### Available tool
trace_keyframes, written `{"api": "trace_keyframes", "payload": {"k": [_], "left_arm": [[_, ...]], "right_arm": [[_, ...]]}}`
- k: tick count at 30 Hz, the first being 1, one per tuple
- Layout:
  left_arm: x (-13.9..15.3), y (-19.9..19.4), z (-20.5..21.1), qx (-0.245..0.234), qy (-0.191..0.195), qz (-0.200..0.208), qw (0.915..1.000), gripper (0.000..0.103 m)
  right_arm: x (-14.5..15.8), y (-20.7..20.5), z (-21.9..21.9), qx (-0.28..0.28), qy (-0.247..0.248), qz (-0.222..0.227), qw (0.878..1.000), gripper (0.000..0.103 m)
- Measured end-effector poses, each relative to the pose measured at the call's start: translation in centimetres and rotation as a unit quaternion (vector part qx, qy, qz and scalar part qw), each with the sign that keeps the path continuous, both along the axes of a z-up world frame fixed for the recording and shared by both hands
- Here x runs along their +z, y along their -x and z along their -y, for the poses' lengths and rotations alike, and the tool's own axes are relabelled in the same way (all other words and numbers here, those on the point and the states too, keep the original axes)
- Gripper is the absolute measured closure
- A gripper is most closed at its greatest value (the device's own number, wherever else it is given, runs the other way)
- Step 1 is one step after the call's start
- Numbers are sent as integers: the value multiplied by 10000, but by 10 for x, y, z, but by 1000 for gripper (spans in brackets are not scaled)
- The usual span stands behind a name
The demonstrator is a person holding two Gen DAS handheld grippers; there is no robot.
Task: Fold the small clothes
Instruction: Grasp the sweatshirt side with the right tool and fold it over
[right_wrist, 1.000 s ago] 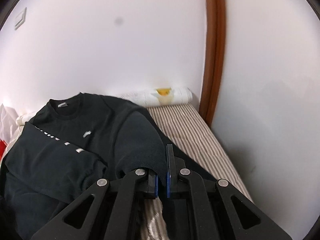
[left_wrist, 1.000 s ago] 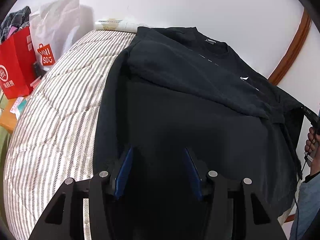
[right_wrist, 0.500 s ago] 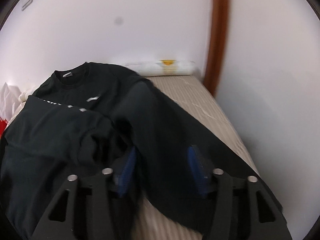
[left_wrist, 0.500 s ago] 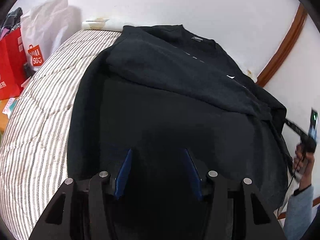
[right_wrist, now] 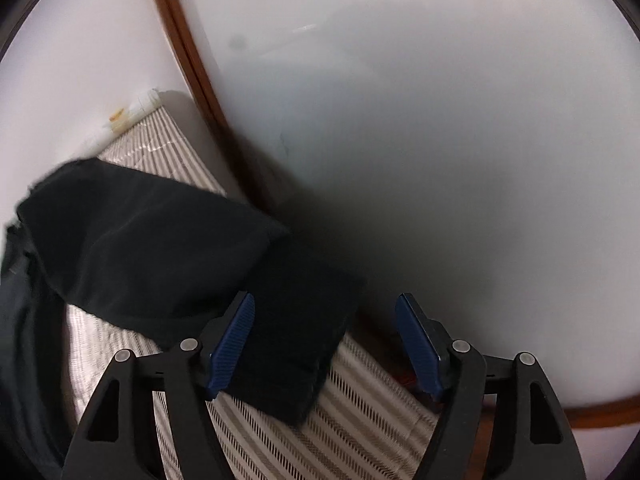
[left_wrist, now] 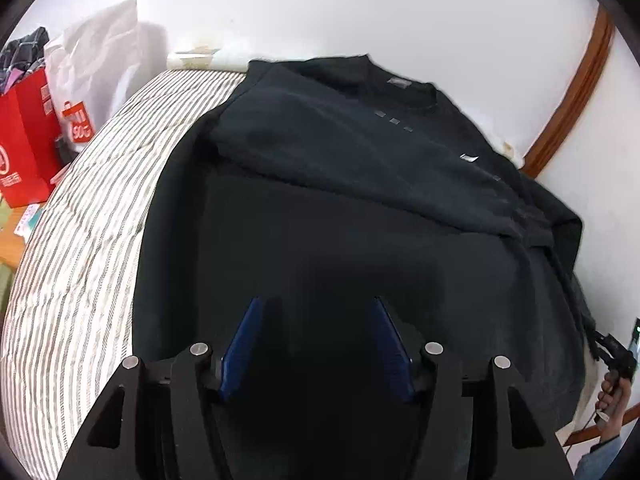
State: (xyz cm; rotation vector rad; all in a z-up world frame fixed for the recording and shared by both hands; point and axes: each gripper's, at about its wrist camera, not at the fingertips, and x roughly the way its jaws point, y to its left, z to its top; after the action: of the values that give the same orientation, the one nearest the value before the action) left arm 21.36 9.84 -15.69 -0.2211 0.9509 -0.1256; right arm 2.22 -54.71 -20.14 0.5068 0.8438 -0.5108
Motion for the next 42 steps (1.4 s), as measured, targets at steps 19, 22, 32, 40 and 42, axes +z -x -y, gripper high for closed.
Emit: {"api": "trace_keyframes", "payload": {"k": [19,22,32,40,42], "left_arm": [[-6,19,-27,280,-178,-168,9993,44],[2,21,-36,311,-378,-86,9988,44],[17,18,-77,205,-809,138,9964,44],[13,20,-122,225,-410,290,9985,42],[9,17,-128,252,-274,340,9987,42]], "right_arm": [[61,-42,-38,371,793,783,9931,88],[121,-49,-74,613,1151,1303,9829,88],[248,-116,-295,2365,1442,2321,9324,88],[239,-211,-477,3631,1193,2366,8933,88],[225,-239,-516,3902,1240,2380,8807,88]]}}
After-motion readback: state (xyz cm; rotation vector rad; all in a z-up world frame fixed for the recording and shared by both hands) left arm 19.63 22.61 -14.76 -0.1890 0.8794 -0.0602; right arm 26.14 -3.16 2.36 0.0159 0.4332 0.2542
